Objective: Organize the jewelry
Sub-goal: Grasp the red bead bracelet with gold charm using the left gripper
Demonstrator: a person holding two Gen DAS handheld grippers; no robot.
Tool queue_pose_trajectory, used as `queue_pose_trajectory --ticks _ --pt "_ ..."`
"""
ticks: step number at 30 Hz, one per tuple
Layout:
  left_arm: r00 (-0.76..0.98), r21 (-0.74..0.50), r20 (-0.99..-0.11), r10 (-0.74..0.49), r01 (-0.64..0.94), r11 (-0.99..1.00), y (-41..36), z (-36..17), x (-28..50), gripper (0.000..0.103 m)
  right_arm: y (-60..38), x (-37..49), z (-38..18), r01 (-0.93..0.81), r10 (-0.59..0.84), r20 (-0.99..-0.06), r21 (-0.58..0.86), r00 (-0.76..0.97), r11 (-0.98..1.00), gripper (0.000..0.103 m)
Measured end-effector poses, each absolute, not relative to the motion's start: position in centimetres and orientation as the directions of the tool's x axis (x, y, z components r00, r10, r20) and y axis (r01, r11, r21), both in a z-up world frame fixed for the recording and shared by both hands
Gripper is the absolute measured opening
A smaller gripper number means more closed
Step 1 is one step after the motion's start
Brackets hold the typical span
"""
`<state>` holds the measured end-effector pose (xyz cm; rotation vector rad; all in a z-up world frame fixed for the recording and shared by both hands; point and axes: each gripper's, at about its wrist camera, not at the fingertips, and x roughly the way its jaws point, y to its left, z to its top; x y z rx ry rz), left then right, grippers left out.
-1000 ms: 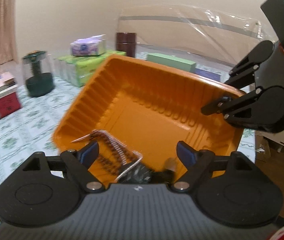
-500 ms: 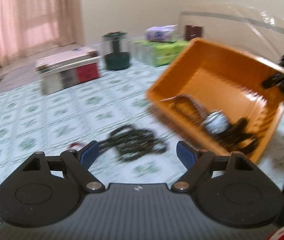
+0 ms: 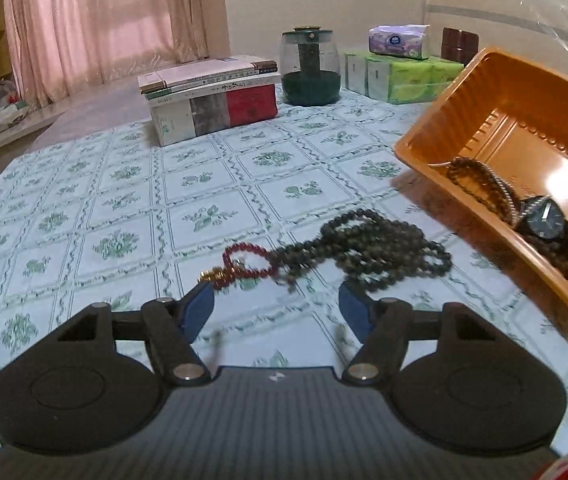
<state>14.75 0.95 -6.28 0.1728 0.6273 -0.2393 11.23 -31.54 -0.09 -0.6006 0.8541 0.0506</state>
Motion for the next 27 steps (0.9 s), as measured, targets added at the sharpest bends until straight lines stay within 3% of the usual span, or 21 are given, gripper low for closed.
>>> queue_pose_trajectory --ticks 11,18,20,24,27 --pt "0.79 0.17 -0.606 -0.094 0.244 0.955 3.0 -7.5 18.4 0.043 -31.6 11.5 -0.2 -0.277 -0.196 -0.724 -0.478 0.661 0.834 0.005" --pt "0.76 0.148 -0.635 -0.138 0.296 0.944 3.9 -8.6 20.1 0.036 -31.7 11.6 -0.3 -0.275 -0.2 -0.727 -0.478 0.657 0.834 0.005" --pt "0.752 0.136 -0.64 -0.159 0.314 0.939 4.0 -8.6 20.4 0.032 -31.7 11.7 -0.4 -0.273 -0.202 -0.728 -0.478 0.656 0.835 0.005" --pt "0.735 0.125 -0.652 -0.185 0.345 0.93 3.7 -8.5 20.4 0.009 -31.7 11.7 -0.4 -0.274 -0.204 -0.727 -0.48 0.655 0.833 0.005" --pt "0.737 0.134 -0.651 -0.182 0.347 0.928 3.5 -8.3 19.6 0.007 -31.7 11.7 -0.4 -0.273 -0.204 -0.726 -0.481 0.656 0.833 0.005"
